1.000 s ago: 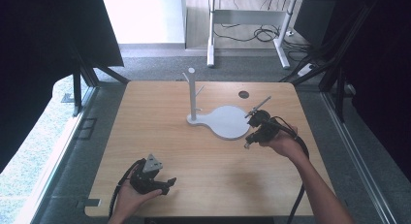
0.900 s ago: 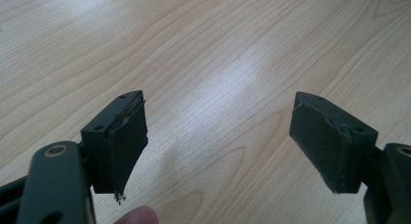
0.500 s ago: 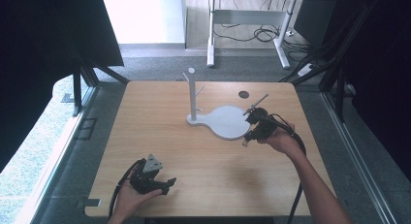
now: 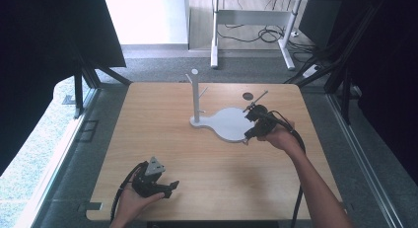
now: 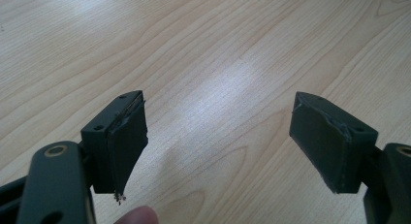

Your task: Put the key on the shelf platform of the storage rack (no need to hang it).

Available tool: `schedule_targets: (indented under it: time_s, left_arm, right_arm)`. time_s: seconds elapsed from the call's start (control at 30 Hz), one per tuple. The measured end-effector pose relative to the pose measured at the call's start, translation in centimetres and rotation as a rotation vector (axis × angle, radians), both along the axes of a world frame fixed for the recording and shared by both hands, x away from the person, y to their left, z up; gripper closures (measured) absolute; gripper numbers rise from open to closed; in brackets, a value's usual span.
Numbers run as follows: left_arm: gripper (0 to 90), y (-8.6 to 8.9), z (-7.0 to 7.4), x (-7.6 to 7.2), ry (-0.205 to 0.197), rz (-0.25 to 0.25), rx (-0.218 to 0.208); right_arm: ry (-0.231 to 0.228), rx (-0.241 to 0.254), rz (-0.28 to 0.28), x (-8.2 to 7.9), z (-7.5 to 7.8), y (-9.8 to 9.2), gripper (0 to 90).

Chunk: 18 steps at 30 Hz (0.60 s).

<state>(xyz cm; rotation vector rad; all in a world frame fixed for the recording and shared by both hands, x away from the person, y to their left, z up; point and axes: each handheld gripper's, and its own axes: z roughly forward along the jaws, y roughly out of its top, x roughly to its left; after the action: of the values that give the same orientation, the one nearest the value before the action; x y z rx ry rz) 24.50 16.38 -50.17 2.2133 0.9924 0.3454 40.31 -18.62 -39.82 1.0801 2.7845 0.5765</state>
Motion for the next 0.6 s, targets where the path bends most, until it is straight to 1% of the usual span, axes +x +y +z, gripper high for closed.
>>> schedule_targets:
  time_s: [0.23,0.43,0.53,0.6]
  left_arm:
    - [21.6,0.0,0.0,0.0,0.001,-0.002,0.001]
    - [21.6,0.1,0.0,0.0,0.0,0.0,0.002]
    - [21.6,0.1,0.0,0.1,0.0,-0.001,0.004]
    - [21.6,0.1,0.0,0.0,-0.001,0.0,0.002]
  right_arm:
    - [0.003,0.014,-0.014,0.9,0.1,0.2,89.8]
    - [0.009,0.01,-0.027,1.5,-0.1,0.4,89.8]
    - [-0.005,0.008,-0.052,1.9,-0.1,0.4,89.8]
    - [-0.005,0.009,-0.051,2.2,0.0,0.6,89.8]
